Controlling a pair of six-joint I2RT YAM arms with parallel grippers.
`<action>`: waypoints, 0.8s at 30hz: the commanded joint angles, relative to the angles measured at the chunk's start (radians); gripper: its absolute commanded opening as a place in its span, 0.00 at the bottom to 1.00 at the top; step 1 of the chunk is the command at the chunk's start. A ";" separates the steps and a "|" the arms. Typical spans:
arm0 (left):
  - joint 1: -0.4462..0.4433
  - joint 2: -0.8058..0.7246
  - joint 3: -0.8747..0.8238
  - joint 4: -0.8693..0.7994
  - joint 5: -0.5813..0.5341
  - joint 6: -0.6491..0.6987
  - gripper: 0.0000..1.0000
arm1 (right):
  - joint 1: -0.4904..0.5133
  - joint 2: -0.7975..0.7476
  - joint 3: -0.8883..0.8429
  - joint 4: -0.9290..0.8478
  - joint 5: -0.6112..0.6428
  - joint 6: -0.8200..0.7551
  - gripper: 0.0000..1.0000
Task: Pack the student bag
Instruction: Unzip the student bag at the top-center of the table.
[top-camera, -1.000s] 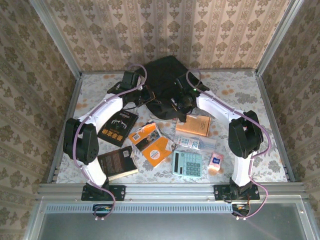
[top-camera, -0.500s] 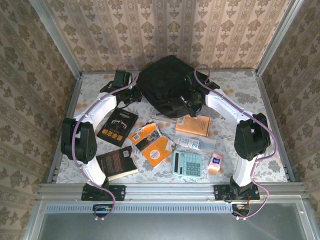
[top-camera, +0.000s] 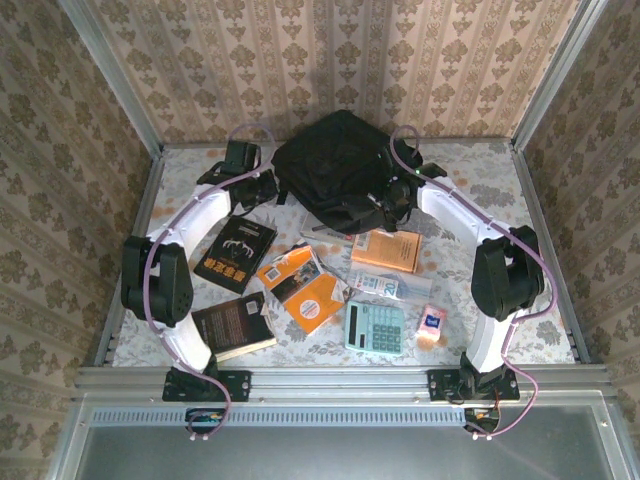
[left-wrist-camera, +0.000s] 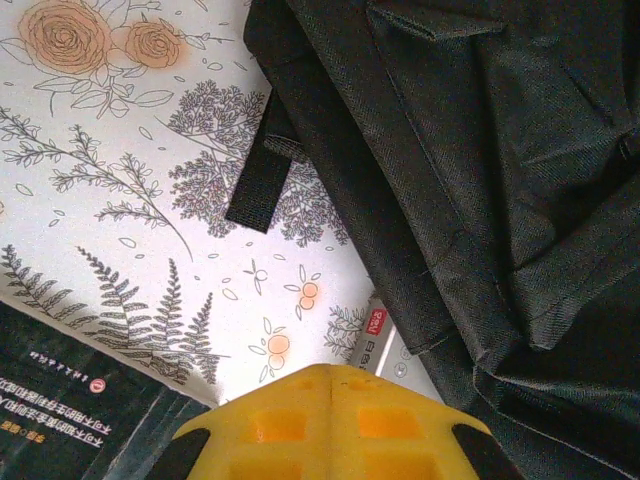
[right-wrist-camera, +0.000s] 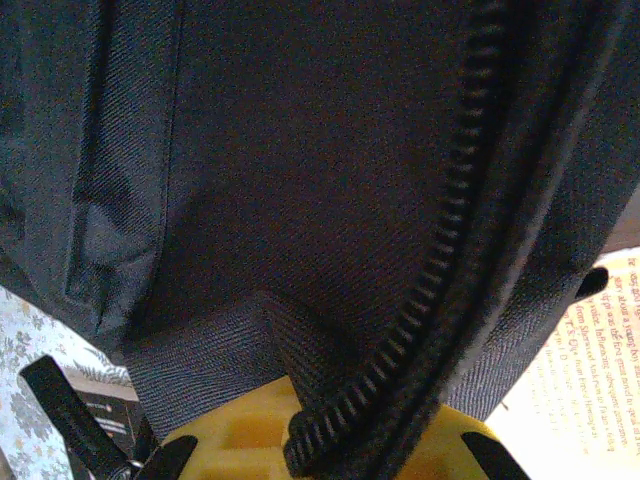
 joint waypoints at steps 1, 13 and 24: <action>0.003 -0.012 0.017 -0.017 0.028 0.032 0.00 | -0.010 -0.035 -0.008 0.097 -0.048 -0.087 0.00; -0.089 0.104 0.073 0.165 0.370 -0.237 0.44 | -0.002 -0.054 -0.074 0.226 -0.205 -0.133 0.00; -0.129 0.203 0.219 0.085 0.338 -0.220 0.60 | 0.010 -0.052 -0.077 0.239 -0.207 -0.142 0.00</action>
